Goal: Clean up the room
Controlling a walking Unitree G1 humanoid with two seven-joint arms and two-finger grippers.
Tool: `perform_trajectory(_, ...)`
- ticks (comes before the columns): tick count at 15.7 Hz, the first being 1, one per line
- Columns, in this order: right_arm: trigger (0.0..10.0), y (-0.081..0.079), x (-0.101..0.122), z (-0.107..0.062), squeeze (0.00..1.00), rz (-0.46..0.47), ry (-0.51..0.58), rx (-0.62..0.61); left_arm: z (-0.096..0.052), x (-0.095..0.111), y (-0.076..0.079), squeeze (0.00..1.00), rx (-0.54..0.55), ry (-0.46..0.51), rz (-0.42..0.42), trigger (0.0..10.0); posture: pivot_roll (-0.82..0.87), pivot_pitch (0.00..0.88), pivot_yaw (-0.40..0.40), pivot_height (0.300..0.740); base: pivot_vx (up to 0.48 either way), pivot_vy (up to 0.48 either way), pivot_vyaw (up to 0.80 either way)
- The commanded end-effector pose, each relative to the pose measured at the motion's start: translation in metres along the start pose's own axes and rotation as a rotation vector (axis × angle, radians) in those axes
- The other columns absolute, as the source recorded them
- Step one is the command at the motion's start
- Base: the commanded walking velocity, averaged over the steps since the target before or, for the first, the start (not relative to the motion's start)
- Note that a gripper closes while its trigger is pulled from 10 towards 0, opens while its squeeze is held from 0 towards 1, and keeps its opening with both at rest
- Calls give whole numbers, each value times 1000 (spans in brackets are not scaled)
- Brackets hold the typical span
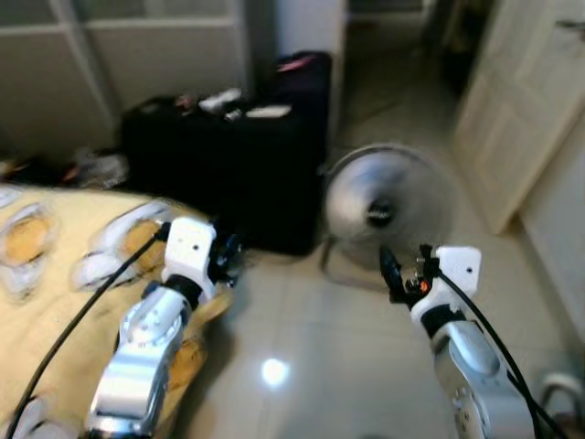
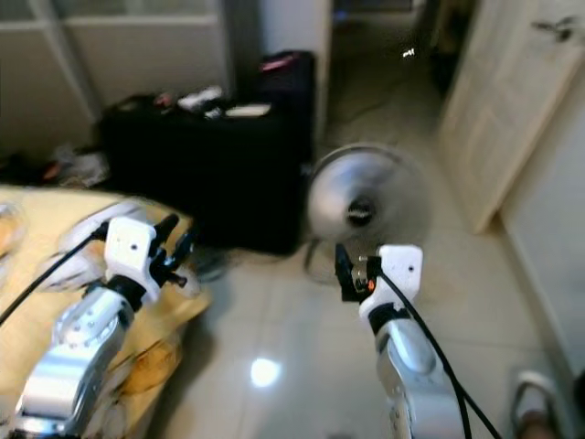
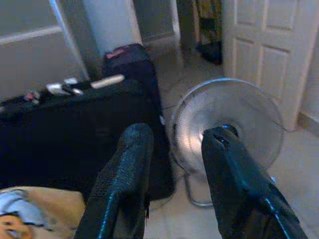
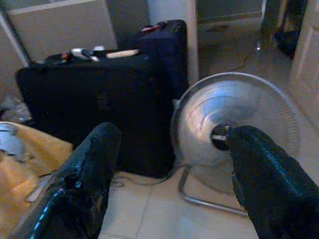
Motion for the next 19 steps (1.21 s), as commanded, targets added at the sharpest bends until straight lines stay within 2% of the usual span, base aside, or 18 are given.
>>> perform_trajectory(1, 10000, -4, 1, 2, 0, -1, 4, 10, -4, 1, -8, 0, 27, -8, 24, 10000, 12, 0, 72, 740, 458, 0, 0)
perform_trajectory(3, 10000, 3, 2, 1, 0, -3, 8, -13, -1, 1, -5, 0, 13, -7, 18, 10000, -5, 0, 77, 740, 459, 0, 0)
perform_trajectory(7, 10000, 3, 4, -3, 0, -80, 32, -1, 0, -1, -6, 0, 35, 1, 11, 10000, -30, 0, 80, 740, 446, 0, 0)
perform_trajectory(13, 10000, 18, 6, -2, 0, -90, 53, -96, 0, 1, -5, 0, 40, 25, 0, 10000, -34, 0, 67, 740, 428, 0, 0)
perform_trajectory(14, 10000, 25, 3, -1, 0, -95, 40, -159, -1, 0, -12, 0, 108, 34, -20, 10000, -32, 0, 58, 740, 0, 0, 0)
perform_trajectory(16, 10000, 35, 6, -2, 0, -128, 62, -237, -11, -8, -29, 0, 228, 39, 24, 10000, -34, 0, 56, 740, 0, 0, 0)
perform_trajectory(19, 10000, 41, 2, -6, 0, -140, 47, -273, -12, -9, -29, 0, 227, 39, 19, 10000, -39, 0, 60, 740, 0, 0, 0)
Point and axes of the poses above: a point about 5 cm out from each wrist's last joint towards the gripper, its own z axis pointing out of the wrist towards the gripper, its own x axis along the axis of the wrist's last joint, y = z × x, the point moved 4 cm from there along z, pointing out of the wrist towards the gripper, and after that the axes turned 2 degrees about -z, right-handed, at the moved point
